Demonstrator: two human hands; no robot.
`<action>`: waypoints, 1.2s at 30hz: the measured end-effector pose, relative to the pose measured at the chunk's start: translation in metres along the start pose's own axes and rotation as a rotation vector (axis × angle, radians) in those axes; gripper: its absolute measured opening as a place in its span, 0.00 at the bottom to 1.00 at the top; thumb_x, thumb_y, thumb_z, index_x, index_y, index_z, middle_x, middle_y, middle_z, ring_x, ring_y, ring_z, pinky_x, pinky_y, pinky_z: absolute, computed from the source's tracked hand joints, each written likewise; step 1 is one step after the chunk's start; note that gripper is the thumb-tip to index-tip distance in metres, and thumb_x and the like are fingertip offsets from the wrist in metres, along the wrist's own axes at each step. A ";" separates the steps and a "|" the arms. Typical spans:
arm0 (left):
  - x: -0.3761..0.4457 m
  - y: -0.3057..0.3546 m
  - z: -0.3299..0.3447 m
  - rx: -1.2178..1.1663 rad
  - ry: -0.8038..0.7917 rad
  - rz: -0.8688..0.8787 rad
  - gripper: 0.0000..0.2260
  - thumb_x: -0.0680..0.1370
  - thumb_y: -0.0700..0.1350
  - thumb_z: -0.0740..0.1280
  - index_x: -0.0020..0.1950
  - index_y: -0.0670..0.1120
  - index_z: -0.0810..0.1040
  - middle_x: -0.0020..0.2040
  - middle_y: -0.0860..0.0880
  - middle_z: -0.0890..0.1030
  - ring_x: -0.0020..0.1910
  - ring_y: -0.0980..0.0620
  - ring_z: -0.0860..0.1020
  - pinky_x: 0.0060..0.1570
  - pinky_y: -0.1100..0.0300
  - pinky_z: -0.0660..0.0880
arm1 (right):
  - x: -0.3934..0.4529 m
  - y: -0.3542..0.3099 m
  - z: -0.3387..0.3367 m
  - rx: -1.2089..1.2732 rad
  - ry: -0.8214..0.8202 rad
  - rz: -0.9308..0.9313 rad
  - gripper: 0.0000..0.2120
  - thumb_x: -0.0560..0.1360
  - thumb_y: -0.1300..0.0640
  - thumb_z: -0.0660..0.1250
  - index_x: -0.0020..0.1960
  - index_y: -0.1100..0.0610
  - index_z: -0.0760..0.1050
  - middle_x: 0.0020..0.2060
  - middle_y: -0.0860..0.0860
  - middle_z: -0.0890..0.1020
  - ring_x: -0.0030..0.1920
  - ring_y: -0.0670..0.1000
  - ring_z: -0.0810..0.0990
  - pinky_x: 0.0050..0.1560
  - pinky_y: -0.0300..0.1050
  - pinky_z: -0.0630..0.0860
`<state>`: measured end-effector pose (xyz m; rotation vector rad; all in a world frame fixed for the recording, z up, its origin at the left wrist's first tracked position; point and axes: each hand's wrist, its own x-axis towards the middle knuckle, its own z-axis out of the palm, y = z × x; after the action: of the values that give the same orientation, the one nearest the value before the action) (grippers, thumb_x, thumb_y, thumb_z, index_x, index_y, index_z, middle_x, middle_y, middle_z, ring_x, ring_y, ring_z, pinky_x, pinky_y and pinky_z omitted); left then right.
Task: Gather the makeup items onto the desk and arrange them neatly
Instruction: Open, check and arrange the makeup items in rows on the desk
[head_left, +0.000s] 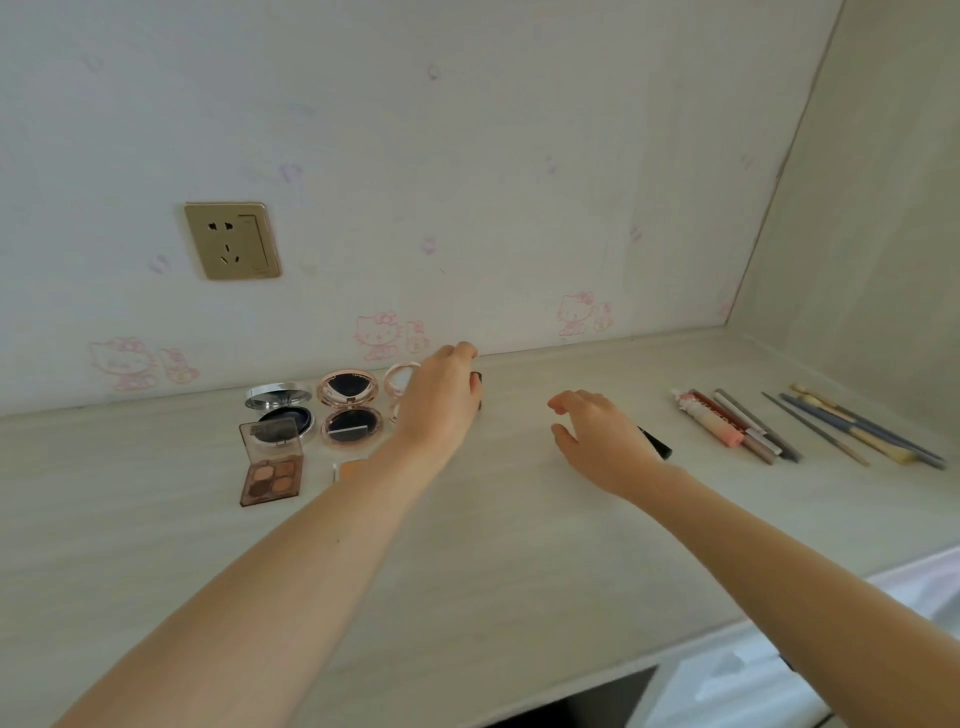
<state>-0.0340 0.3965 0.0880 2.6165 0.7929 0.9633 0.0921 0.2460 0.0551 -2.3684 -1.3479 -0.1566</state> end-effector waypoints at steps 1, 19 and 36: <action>-0.003 0.006 0.003 -0.014 -0.012 0.011 0.13 0.78 0.38 0.61 0.61 0.41 0.76 0.52 0.42 0.80 0.50 0.42 0.78 0.47 0.50 0.74 | -0.006 0.005 -0.004 -0.019 0.005 0.004 0.17 0.80 0.55 0.59 0.67 0.56 0.69 0.62 0.51 0.76 0.62 0.53 0.72 0.59 0.49 0.73; -0.026 0.085 0.101 0.026 -0.436 0.338 0.18 0.79 0.35 0.56 0.68 0.46 0.70 0.65 0.47 0.74 0.67 0.47 0.66 0.60 0.50 0.71 | -0.057 0.094 -0.030 -0.103 0.037 0.235 0.18 0.79 0.48 0.61 0.66 0.55 0.72 0.59 0.50 0.77 0.63 0.54 0.71 0.55 0.45 0.72; -0.021 0.091 0.100 -0.104 -0.452 0.391 0.09 0.78 0.40 0.62 0.58 0.45 0.73 0.56 0.48 0.76 0.61 0.50 0.70 0.51 0.49 0.73 | -0.054 0.086 -0.023 0.105 0.114 0.256 0.11 0.77 0.56 0.64 0.57 0.54 0.79 0.46 0.50 0.80 0.44 0.49 0.76 0.42 0.42 0.71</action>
<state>0.0556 0.3055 0.0375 2.7867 0.1225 0.4370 0.1381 0.1551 0.0353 -2.3785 -0.9675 -0.1406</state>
